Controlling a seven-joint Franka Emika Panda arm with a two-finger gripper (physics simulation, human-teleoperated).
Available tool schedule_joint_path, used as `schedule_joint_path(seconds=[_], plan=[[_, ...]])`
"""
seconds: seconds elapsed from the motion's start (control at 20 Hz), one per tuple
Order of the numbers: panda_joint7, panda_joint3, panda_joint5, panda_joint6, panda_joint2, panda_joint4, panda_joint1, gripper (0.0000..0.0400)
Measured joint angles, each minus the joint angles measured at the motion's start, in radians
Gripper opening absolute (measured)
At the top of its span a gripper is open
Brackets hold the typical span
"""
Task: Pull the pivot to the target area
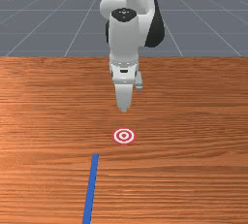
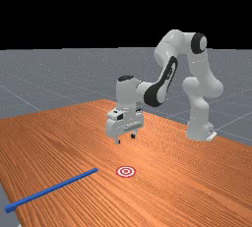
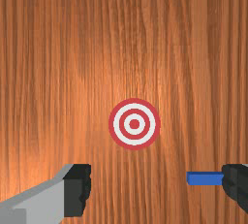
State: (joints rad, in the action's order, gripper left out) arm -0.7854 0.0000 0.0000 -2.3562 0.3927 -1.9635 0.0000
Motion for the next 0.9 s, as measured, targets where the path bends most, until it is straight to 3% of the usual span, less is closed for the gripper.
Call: schedule_joint_path(seconds=[0.05,0.1,0.15,0.25,0.3,0.35,0.45,0.6,0.9], plan=[[0.0,0.0,0.0,0.0,0.0,0.0,0.0,0.0243],[0.0,0.0,0.0,0.0,0.0,0.0,0.0,0.0148],[0.0,0.0,0.0,0.0,0.0,0.0,0.0,0.009],[0.0,0.0,0.0,0.0,0.0,0.0,0.0,0.0033],[0.0,0.0,0.0,0.01,0.005,0.007,0.0,0.0177],[-0.006,0.001,0.0,-0.004,0.003,0.0,-0.001,0.0265],[0.004,-0.001,0.0,-0.006,0.007,0.0,0.001,0.035],[0.0,0.0,0.0,0.001,0.014,0.007,0.0,0.0389],[-0.106,0.018,-0.011,-0.036,0.033,-0.002,-0.018,0.04]])
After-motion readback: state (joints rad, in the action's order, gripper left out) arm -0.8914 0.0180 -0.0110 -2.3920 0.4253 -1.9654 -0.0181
